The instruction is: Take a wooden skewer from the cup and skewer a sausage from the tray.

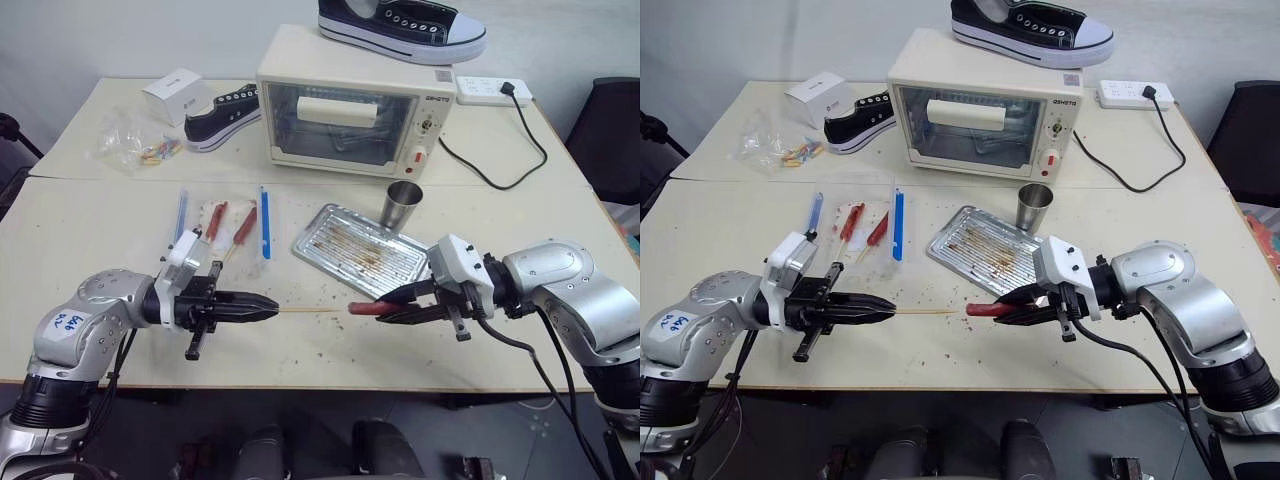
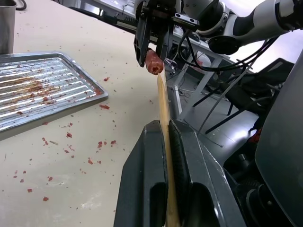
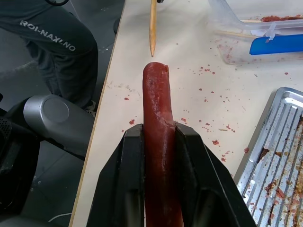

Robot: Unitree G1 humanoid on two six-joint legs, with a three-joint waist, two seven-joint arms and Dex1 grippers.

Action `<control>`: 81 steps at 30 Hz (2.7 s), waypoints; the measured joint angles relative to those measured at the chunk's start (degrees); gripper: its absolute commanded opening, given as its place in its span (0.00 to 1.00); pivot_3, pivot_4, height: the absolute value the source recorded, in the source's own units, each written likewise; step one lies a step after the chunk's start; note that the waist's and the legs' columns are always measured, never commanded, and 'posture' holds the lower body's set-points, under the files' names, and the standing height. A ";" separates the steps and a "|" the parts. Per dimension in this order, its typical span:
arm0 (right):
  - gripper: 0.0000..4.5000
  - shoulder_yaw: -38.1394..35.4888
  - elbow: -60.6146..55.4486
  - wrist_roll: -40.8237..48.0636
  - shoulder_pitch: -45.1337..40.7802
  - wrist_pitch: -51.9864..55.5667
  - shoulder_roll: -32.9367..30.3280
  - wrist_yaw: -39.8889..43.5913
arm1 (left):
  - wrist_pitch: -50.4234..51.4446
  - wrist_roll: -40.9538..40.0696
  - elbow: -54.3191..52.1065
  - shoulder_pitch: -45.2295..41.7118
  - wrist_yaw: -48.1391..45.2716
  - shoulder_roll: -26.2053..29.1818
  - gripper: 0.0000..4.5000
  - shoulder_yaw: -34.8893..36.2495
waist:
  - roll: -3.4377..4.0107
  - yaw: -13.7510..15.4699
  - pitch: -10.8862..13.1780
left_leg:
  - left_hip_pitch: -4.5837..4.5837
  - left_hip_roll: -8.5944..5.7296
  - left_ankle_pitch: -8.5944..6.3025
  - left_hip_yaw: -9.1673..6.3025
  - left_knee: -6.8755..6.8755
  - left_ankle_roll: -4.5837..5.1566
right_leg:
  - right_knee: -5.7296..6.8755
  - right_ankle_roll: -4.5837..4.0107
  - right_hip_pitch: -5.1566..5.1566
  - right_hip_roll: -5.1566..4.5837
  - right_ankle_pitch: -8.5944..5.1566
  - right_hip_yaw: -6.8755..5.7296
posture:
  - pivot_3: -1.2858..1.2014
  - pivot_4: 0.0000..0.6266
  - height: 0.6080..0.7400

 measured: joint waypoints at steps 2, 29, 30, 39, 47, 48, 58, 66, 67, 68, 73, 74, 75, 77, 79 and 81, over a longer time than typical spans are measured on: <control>0.18 0.00 -0.02 0.01 -0.01 0.01 0.01 -0.11 | -0.02 0.03 0.00 -0.05 0.15 -0.19 0.00 0.00 | 0.00 0.02 0.00 | 0.00 0.00 0.00 0.00 0.01 0.00 | 0.01 0.00 0.00 0.00 0.00 0.00 | 0.52 0.24 1.00; 0.18 2.14 -1.64 0.22 -3.21 2.34 2.53 -1.43 | -0.42 1.74 0.91 -2.97 -0.29 -3.55 0.00 -1.73 | 0.00 0.01 0.00 | -0.02 -0.01 -0.01 -0.01 0.10 0.01 | 0.08 0.00 0.00 0.01 0.00 0.00 | 0.52 0.24 1.00; 0.18 2.78 -1.64 0.22 -3.51 2.53 2.81 -1.48 | -0.42 1.89 0.93 -3.02 -0.32 -3.60 0.00 -2.12 | 0.00 0.01 0.00 | -0.02 -0.01 -0.01 -0.01 0.10 0.01 | 0.08 0.00 -0.01 0.01 0.00 0.00 | 0.52 0.24 1.00; 0.18 5.89 -1.62 -1.43 -7.61 6.10 4.72 -2.42 | -0.45 3.30 2.45 -4.09 -0.13 -6.03 0.00 -3.36 | 0.00 0.04 0.00 | -0.05 -0.01 -0.01 -0.02 0.16 0.02 | 0.12 0.00 -0.01 0.00 0.00 -0.01 | 0.52 0.24 1.00; 0.18 8.06 -2.15 -2.21 -9.05 8.78 6.62 -4.00 | -0.77 4.20 2.17 -3.23 1.62 -8.68 0.00 -4.27 | 0.00 0.00 0.00 | -0.05 -0.01 -0.01 -0.02 0.19 0.02 | 0.15 0.00 -0.02 -0.01 0.00 -0.01 | 0.52 0.24 1.00; 0.18 8.06 -2.29 -2.21 -9.04 9.01 6.62 -4.11 | -0.90 4.20 2.05 -2.93 1.75 -8.80 0.00 -4.19 | 0.00 0.00 0.00 | -0.05 -0.01 -0.01 -0.02 0.19 0.02 | 0.15 0.00 -0.02 -0.01 0.00 -0.01 | 0.52 0.24 1.00; 0.59 4.84 -5.32 1.45 -8.05 11.91 5.76 -5.21 | -2.81 4.27 0.71 -0.56 2.54 -9.00 0.00 -3.66 | 0.00 0.00 0.00 | -0.06 0.00 -0.02 -0.05 0.18 0.03 | 0.14 0.00 -0.01 -0.02 0.00 -0.01 | 0.52 0.24 1.00; 1.00 -8.87 -7.15 7.42 -1.80 9.94 1.05 -4.71 | -5.17 4.00 -0.72 6.53 6.23 -9.00 0.00 2.56 | -0.01 0.05 -0.01 | -0.05 0.02 -0.04 -0.09 0.14 0.05 | 0.08 0.00 0.04 -0.13 0.00 0.02 | 0.52 0.24 1.00; 1.00 -11.80 -7.29 8.02 0.52 9.32 1.19 -5.81 | -5.53 3.75 -1.04 8.03 7.65 -9.29 0.00 4.37 | -0.01 0.05 -0.01 | -0.05 0.03 -0.05 -0.09 0.14 0.06 | 0.07 0.00 0.05 -0.14 0.00 0.05 | 0.52 0.24 1.00; 1.00 -14.69 -7.19 8.32 2.79 8.30 1.70 -7.09 | -5.78 3.30 -1.40 9.25 9.30 -10.01 0.00 6.47 | -0.01 0.09 -0.01 | -0.05 0.02 -0.05 -0.10 0.15 0.06 | 0.07 0.00 0.05 -0.15 0.00 0.08 | 0.52 0.24 1.00; 1.00 -26.24 -8.40 9.13 14.69 2.36 8.95 -15.80 | -9.66 0.56 -3.02 10.48 24.77 -18.33 0.00 18.98 | -0.06 0.76 -0.03 | -0.03 0.02 -0.05 -0.13 0.17 0.05 | 0.08 0.01 0.11 -0.15 0.01 0.17 | 0.52 0.24 1.00; 1.00 -27.63 -8.39 9.77 16.89 1.77 10.04 -16.72 | -10.40 0.48 -2.97 10.60 27.94 -19.09 0.00 21.40 | -0.05 0.94 -0.03 | -0.02 0.00 -0.05 -0.09 0.16 0.05 | 0.09 0.02 0.08 -0.12 0.01 0.16 | 0.52 0.24 1.00; 1.00 -28.85 -8.49 10.39 18.54 0.65 11.39 -17.32 | -11.21 0.51 -2.99 10.68 30.28 -19.79 0.00 22.98 | -0.05 1.00 -0.03 | 0.03 0.00 -0.05 -0.03 0.14 0.05 | 0.10 0.02 0.09 -0.08 0.01 0.14 | 0.52 0.24 1.00; 1.00 -30.29 -9.05 10.52 21.64 -2.76 14.63 -18.85 | -12.60 0.57 -3.02 10.80 35.13 -21.77 0.00 25.43 | -0.05 1.18 -0.03 | 0.07 -0.01 -0.05 0.01 0.11 0.05 | 0.10 0.02 0.09 -0.03 0.01 0.12 | 0.52 0.24 1.00; 1.00 -30.46 -11.03 9.17 25.01 -6.98 18.12 -21.03 | -13.54 1.59 -2.82 11.41 39.33 -22.63 0.00 26.12 | -0.07 1.32 -0.04 | 0.07 -0.01 -0.05 0.01 0.11 0.05 | 0.12 0.02 0.09 -0.01 0.01 0.13 | 0.52 0.24 1.00; 1.00 -29.62 -12.85 7.47 27.24 -10.43 20.51 -23.06 | -13.88 3.54 -2.56 11.35 42.13 -22.81 0.00 25.43 | -0.07 1.33 -0.04 | 0.08 -0.04 -0.05 0.03 0.12 0.05 | 0.13 0.03 0.09 -0.01 0.02 0.12 | 0.52 0.24 1.00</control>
